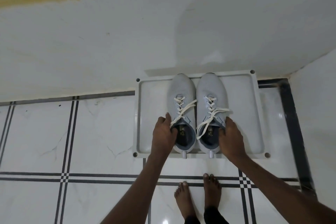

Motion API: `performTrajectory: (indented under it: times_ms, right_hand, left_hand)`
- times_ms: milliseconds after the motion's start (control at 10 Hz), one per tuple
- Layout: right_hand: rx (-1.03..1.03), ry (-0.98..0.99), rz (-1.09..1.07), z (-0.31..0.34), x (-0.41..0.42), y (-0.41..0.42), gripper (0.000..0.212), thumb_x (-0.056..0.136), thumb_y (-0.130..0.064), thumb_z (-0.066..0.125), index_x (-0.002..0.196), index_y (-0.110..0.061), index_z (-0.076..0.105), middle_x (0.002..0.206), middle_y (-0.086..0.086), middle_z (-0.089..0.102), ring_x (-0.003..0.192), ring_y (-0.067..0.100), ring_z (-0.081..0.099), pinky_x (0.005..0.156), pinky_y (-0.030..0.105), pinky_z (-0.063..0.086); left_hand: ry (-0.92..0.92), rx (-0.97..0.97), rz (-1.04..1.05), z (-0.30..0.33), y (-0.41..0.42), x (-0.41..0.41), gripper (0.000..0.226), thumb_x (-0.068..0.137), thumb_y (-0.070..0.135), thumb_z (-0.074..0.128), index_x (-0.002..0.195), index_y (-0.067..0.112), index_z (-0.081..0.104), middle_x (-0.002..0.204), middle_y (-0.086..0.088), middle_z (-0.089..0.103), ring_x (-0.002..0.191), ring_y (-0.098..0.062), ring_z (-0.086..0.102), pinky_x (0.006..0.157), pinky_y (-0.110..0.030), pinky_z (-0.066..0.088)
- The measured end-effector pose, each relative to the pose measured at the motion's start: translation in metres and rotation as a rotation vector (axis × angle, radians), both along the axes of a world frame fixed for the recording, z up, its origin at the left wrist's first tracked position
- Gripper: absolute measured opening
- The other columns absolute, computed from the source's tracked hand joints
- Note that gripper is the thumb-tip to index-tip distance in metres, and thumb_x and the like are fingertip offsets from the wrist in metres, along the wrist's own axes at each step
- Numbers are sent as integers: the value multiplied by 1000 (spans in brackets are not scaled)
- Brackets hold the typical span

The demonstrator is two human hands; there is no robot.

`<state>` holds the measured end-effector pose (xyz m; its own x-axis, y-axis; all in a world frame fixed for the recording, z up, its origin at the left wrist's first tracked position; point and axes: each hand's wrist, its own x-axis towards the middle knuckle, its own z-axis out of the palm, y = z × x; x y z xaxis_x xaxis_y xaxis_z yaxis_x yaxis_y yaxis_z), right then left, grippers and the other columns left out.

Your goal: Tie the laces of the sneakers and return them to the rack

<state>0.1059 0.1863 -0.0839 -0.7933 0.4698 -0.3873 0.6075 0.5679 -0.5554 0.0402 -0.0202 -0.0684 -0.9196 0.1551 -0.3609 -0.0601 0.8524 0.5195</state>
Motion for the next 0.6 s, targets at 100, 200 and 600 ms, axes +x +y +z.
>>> performTrajectory:
  times_ms: [100,200,600]
  right_hand:
    - [18,-10,20,-2,-4,0,33,89,0,48,122,2,49,109,23,61,101,41,58,84,46,48]
    - [35,-18,39,-5,-4,1,32,90,-1,48,122,2,49,108,23,61,100,41,58,84,47,48]
    - [53,-64,42,17,-12,-2,40,84,-19,61,115,2,49,103,23,60,98,42,57,77,40,44]
  left_hand:
    - [-18,-16,-18,-1,0,-5,60,89,11,55,145,5,38,115,-16,53,99,-30,57,81,-27,43]
    - [-28,-13,-29,-3,-3,-6,61,88,12,56,146,6,37,115,-16,53,99,-31,57,83,-30,46]
    - [-8,-94,-69,16,-3,-9,67,83,28,58,142,5,37,118,-19,54,107,-38,52,87,-45,49]
